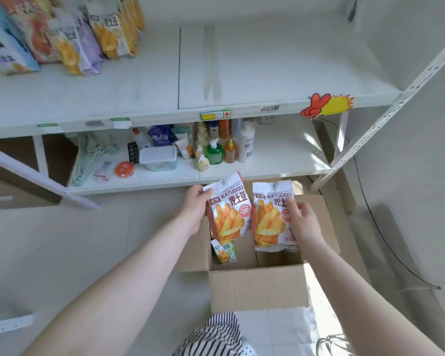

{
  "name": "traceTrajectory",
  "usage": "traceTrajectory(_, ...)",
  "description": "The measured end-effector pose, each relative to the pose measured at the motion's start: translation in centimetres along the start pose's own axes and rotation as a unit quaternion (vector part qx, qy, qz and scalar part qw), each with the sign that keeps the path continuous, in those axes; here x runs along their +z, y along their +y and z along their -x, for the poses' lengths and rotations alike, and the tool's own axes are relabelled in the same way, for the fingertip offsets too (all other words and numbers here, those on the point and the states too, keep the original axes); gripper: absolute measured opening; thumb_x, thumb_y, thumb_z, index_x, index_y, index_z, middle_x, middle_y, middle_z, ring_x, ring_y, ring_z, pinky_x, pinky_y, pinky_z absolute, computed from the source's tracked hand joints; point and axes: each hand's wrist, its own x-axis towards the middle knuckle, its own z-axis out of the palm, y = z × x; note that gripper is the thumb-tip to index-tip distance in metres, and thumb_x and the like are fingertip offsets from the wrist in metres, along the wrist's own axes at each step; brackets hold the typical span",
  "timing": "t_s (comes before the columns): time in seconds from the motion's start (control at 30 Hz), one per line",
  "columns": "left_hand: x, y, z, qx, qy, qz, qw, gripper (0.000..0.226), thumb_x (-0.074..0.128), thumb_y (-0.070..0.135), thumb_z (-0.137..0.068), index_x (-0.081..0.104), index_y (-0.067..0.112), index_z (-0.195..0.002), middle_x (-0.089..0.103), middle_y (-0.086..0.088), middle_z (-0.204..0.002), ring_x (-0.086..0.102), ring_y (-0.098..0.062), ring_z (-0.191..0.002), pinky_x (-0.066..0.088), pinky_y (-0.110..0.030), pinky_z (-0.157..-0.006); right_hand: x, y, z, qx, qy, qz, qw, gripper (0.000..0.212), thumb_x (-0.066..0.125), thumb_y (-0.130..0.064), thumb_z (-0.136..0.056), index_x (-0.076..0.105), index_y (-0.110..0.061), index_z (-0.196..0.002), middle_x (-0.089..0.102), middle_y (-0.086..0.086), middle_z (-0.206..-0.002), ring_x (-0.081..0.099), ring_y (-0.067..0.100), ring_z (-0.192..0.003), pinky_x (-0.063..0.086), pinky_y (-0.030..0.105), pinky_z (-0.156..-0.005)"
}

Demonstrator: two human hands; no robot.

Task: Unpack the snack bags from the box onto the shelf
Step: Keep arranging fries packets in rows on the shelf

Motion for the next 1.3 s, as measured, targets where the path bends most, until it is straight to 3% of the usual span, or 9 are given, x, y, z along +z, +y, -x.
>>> traceTrajectory(0.1, -0.5, 0.8, 3.5, 0.005, 0.038, 0.051, 0.998, 0.006, 0.048, 0.012, -0.099, 0.051, 0.009, -0.103, 0.062, -0.009, -0.09, 0.058, -0.02, -0.07, 0.042, -0.028, -0.063, -0.1, -0.7, 3.5, -0.013, -0.063, -0.027, 0.998, 0.038, 0.058, -0.053, -0.091, 0.056, -0.017, -0.103, 0.07, 0.002, -0.097, 0.069, 0.023, -0.093, 0.055, 0.04, -0.084)
traceTrajectory(0.2, -1.7, 1.2, 6.8, 0.0, 0.068, 0.078, 0.995, 0.01, 0.048, 0.014, -0.099, 0.049, 0.008, -0.106, 0.063, -0.009, -0.09, 0.059, -0.019, -0.069, 0.045, -0.026, -0.06, -0.3, -0.7, 6.7, -0.021, -0.175, -0.054, 0.983, 0.062, 0.081, -0.046, -0.073, 0.056, -0.014, -0.121, 0.074, 0.003, -0.107, 0.073, 0.022, -0.095, 0.057, 0.043, -0.089)
traceTrajectory(0.3, -3.5, 1.8, 9.2, 0.007, 0.08, 0.094, 0.992, 0.012, 0.048, 0.016, -0.099, 0.051, 0.008, -0.108, 0.065, -0.009, -0.094, 0.061, -0.019, -0.07, 0.045, -0.026, -0.058, 0.2, -1.6, 9.4, -0.059, -0.195, -0.054, 0.977, 0.049, 0.082, -0.025, -0.077, 0.058, -0.012, -0.117, 0.074, 0.005, -0.107, 0.073, 0.022, -0.094, 0.058, 0.042, -0.087)
traceTrajectory(0.5, -9.6, 3.9, 10.9, 0.037, 0.085, 0.108, 0.99, 0.013, 0.051, 0.019, -0.099, 0.06, 0.013, -0.093, 0.07, -0.005, -0.085, 0.066, -0.017, -0.066, 0.046, -0.022, -0.05, 3.8, -4.7, 13.3, -0.096, -0.212, -0.067, 0.97, 0.032, 0.077, -0.014, -0.082, 0.055, -0.021, -0.105, 0.072, -0.001, -0.098, 0.073, 0.009, -0.077, 0.056, 0.021, -0.062)
traceTrajectory(0.67, -17.5, 5.4, 9.2, 0.073, 0.099, 0.091, 0.988, 0.012, 0.052, 0.02, -0.099, 0.058, 0.009, -0.096, 0.069, -0.008, -0.088, 0.064, -0.018, -0.066, 0.049, -0.024, -0.054, 9.9, -7.2, 15.6, -0.112, -0.235, -0.052, 0.964, 0.052, 0.077, -0.013, -0.081, 0.049, -0.015, -0.125, 0.07, 0.004, -0.109, 0.074, 0.014, -0.084, 0.058, 0.026, -0.063)
traceTrajectory(0.73, -21.9, 5.7, 8.3, 0.078, 0.106, 0.078, 0.988, 0.015, 0.051, 0.019, -0.099, 0.055, 0.013, -0.086, 0.066, -0.007, -0.084, 0.061, -0.016, -0.061, 0.045, -0.02, -0.048, 13.6, -7.7, 16.6, -0.114, -0.252, -0.047, 0.96, 0.054, 0.076, -0.012, -0.081, 0.049, -0.014, -0.128, 0.07, 0.006, -0.111, 0.074, 0.018, -0.088, 0.059, 0.03, -0.066)
traceTrajectory(0.83, -29.3, 6.3, 6.5, 0.076, 0.105, 0.066, 0.989, 0.017, 0.053, 0.022, -0.098, 0.054, 0.017, -0.081, 0.066, -0.004, -0.08, 0.061, -0.017, -0.061, 0.042, -0.021, -0.051, 20.3, -8.5, 17.6, -0.106, -0.265, -0.064, 0.956, 0.059, 0.076, -0.011, -0.079, 0.05, -0.013, -0.131, 0.07, 0.01, -0.115, 0.072, 0.024, -0.096, 0.059, 0.035, -0.074)
traceTrajectory(1.0, -39.4, 7.3, 4.8, 0.061, 0.11, 0.066, 0.99, 0.01, 0.054, 0.021, -0.098, 0.057, 0.014, -0.091, 0.066, -0.003, -0.079, 0.063, -0.017, -0.061, 0.047, -0.021, -0.054, 29.9, -9.9, 19.9, -0.104, -0.292, -0.083, 0.947, 0.064, 0.078, -0.015, -0.071, 0.053, -0.013, -0.129, 0.071, 0.008, -0.112, 0.07, 0.028, -0.102, 0.058, 0.041, -0.084)
traceTrajectory(1.3, -46.0, 10.3, 0.1, 0.056, 0.095, 0.063, 0.992, 0.015, 0.054, 0.021, -0.098, 0.056, 0.016, -0.084, 0.068, -0.004, -0.081, 0.065, -0.018, -0.064, 0.05, -0.026, -0.059, 37.5, -13.4, 19.5, -0.106, -0.282, -0.071, 0.951, 0.07, 0.081, -0.021, -0.068, 0.052, -0.017, -0.131, 0.07, 0.007, -0.117, 0.07, 0.029, -0.103, 0.058, 0.046, -0.085)
